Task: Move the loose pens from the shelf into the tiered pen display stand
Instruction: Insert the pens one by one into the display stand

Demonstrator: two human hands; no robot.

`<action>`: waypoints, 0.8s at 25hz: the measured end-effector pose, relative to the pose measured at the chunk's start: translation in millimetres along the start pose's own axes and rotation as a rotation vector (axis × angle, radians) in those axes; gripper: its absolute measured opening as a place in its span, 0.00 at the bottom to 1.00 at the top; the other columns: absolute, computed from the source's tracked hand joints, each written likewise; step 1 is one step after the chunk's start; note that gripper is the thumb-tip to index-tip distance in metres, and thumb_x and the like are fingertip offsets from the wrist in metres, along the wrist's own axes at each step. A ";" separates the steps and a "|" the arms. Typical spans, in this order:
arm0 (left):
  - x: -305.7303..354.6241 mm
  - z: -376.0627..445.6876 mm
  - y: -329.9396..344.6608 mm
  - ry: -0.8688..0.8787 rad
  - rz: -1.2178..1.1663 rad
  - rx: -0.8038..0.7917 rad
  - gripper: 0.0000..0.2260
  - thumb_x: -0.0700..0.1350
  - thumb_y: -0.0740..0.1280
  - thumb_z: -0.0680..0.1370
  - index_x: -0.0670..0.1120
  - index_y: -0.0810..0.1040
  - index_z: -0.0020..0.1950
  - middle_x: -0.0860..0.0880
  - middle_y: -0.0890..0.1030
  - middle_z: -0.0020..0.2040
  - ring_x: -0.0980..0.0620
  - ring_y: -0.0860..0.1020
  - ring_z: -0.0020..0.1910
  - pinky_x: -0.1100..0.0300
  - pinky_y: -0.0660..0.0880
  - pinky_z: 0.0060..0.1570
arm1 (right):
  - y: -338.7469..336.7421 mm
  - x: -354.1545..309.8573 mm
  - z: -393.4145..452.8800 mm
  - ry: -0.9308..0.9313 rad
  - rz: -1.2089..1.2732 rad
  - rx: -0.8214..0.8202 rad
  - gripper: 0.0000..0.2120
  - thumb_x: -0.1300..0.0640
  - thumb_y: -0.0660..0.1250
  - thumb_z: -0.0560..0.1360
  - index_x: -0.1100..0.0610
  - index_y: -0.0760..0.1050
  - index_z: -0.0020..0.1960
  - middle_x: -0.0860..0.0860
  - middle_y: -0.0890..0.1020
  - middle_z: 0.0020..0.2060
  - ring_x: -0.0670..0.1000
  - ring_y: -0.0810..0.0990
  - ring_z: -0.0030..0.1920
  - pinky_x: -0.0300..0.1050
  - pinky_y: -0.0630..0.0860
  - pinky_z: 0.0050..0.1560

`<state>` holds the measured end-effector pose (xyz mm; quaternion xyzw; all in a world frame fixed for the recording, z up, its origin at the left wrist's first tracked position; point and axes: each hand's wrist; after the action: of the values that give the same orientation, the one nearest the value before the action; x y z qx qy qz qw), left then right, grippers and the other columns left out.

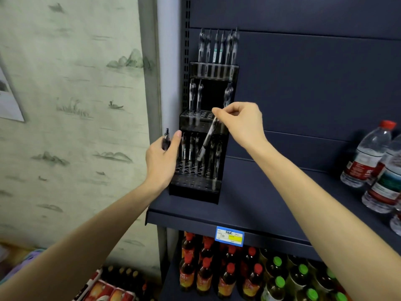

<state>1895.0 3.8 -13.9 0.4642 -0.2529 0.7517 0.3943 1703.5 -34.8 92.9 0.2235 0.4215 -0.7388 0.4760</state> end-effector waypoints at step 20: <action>-0.7 -5.2 0.3 -0.020 0.126 0.006 0.23 0.59 0.67 0.81 0.47 0.66 0.34 0.53 0.67 0.29 0.53 0.65 0.31 0.53 0.63 0.36 | 17.0 22.1 -19.7 -0.089 -0.473 -0.055 0.10 0.43 0.73 0.74 0.47 0.80 0.38 0.42 0.79 0.43 0.46 0.79 0.44 0.44 0.71 0.43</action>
<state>1892.3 7.2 -16.9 0.4561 -0.2832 0.7711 0.3424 1707.4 -32.9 58.9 0.0726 0.4605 -0.8272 0.3137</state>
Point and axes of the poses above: each hand's wrist, its own z-axis towards the middle knuckle, its own y-axis out of the palm, x = y × z
